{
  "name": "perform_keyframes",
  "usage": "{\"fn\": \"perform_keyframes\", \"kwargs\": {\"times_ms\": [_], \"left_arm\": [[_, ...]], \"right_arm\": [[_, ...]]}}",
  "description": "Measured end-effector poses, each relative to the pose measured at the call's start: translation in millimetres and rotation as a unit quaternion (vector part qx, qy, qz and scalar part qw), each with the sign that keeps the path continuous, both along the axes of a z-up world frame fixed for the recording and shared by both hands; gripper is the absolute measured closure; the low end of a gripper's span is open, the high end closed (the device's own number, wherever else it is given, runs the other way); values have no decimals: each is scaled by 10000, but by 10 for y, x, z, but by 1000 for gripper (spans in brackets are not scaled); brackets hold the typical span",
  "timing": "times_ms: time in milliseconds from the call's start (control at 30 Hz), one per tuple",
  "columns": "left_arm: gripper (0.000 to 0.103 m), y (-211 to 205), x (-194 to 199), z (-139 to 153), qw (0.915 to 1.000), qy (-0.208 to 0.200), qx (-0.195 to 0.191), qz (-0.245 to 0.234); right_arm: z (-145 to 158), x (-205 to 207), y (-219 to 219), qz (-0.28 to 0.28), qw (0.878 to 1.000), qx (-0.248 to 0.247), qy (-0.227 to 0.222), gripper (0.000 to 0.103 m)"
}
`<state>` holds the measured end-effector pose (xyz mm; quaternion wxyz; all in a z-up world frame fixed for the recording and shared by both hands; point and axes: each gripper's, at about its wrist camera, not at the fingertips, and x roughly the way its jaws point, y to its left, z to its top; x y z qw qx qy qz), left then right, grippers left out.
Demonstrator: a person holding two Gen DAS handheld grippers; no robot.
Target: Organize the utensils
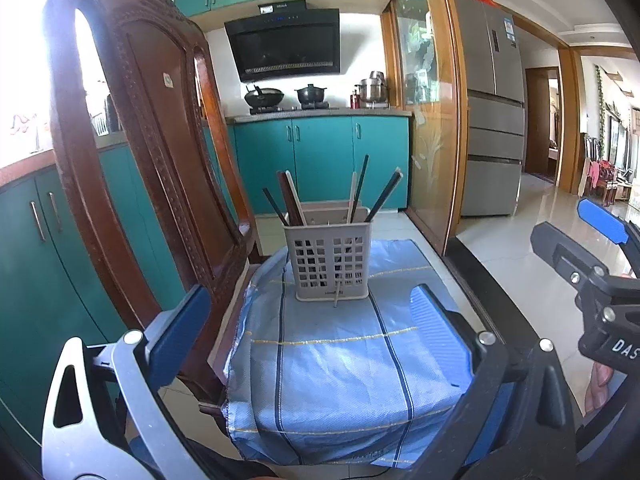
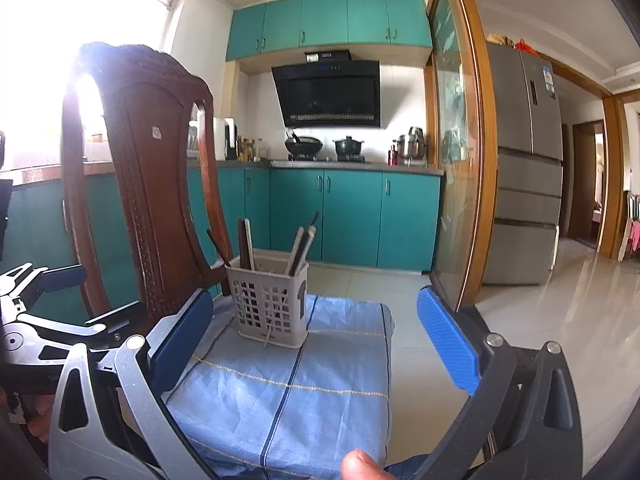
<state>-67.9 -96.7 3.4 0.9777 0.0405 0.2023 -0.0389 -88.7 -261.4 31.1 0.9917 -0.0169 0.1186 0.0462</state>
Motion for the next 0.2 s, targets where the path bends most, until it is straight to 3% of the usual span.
{"fn": "perform_keyframes", "kwargs": {"times_ms": [100, 200], "left_arm": [[3, 5, 114, -77, 9997, 227, -36, -6], [4, 5, 284, -190, 9982, 593, -50, 70]], "right_arm": [[-174, 265, -57, -63, 9990, 150, 423, 3], [-469, 680, -113, -48, 9922, 413, 1176, 3]]}}
